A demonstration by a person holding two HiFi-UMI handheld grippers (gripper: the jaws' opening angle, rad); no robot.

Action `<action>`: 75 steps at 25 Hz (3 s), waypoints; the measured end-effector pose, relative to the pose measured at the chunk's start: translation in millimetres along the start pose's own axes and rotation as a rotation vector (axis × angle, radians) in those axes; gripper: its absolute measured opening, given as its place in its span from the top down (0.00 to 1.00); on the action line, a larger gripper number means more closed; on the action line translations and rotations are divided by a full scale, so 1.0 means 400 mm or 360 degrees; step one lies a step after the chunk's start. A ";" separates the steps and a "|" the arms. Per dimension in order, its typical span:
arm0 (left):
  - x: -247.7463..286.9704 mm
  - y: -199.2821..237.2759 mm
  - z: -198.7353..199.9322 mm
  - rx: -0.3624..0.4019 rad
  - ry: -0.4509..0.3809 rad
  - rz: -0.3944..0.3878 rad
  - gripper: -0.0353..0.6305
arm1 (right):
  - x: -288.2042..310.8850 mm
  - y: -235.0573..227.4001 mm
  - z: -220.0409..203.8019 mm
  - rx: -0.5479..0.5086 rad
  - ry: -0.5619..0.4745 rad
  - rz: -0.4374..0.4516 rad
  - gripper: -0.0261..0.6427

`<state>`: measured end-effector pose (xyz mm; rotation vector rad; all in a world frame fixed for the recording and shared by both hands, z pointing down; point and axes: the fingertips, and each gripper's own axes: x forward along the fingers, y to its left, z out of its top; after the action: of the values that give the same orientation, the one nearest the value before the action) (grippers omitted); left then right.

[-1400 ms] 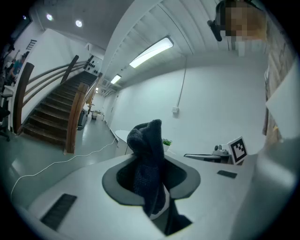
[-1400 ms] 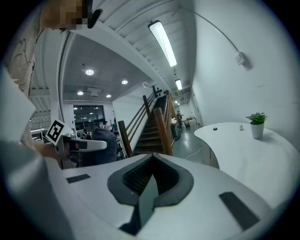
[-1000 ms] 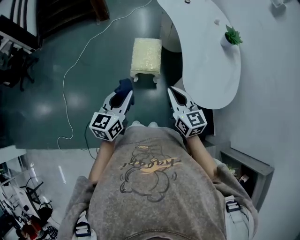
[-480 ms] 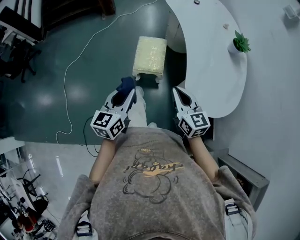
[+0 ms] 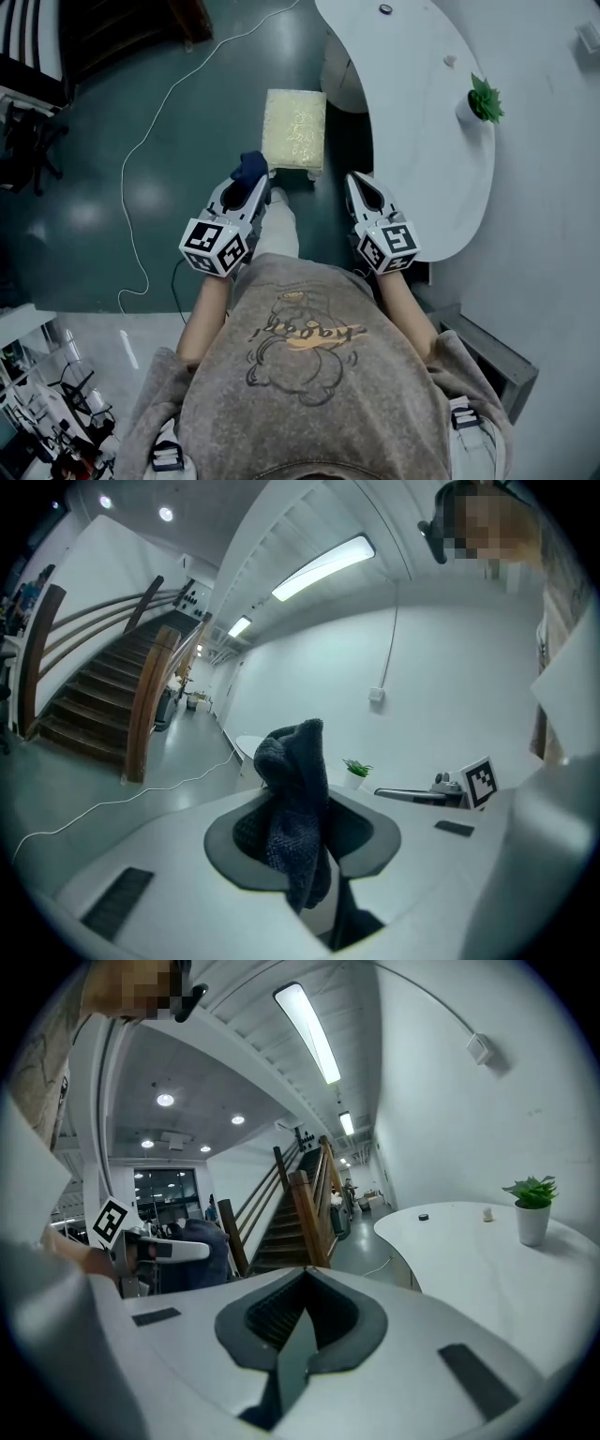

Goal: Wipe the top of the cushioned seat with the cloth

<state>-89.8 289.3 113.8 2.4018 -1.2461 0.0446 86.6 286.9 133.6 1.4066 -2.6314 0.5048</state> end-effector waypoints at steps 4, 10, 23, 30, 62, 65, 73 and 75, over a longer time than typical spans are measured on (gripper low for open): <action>0.089 0.073 0.053 0.0002 0.0031 -0.0055 0.80 | 0.095 -0.040 0.039 0.0016 0.0008 -0.0040 0.96; 0.203 0.191 0.125 0.0022 0.0080 -0.0134 0.80 | 0.254 -0.077 0.093 0.0032 0.0022 -0.0092 0.96; 0.368 0.307 0.172 0.0005 0.0143 -0.0215 0.80 | 0.402 -0.178 0.126 0.0050 0.0040 -0.0202 0.96; 0.417 0.320 0.177 -0.0003 0.0134 -0.0172 0.80 | 0.441 -0.226 0.136 0.0063 0.0030 -0.0163 0.96; 0.741 0.581 -0.262 -0.0034 0.0347 -0.0154 0.80 | 0.726 -0.461 -0.285 0.0149 0.0129 -0.0105 0.96; 0.752 0.601 -0.309 -0.0048 0.0378 -0.0160 0.80 | 0.741 -0.475 -0.321 0.0164 0.0140 -0.0118 0.96; 0.782 0.642 -0.403 -0.0055 0.0459 -0.0193 0.80 | 0.757 -0.494 -0.381 0.0211 0.0173 -0.0139 0.96; 0.796 0.658 -0.417 -0.0040 0.0476 -0.0187 0.80 | 0.760 -0.495 -0.389 0.0211 0.0185 -0.0135 0.96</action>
<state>-79.5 -23.9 430.6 2.3361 -0.9624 0.3371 70.4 -0.7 403.6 1.4701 -2.4761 0.7387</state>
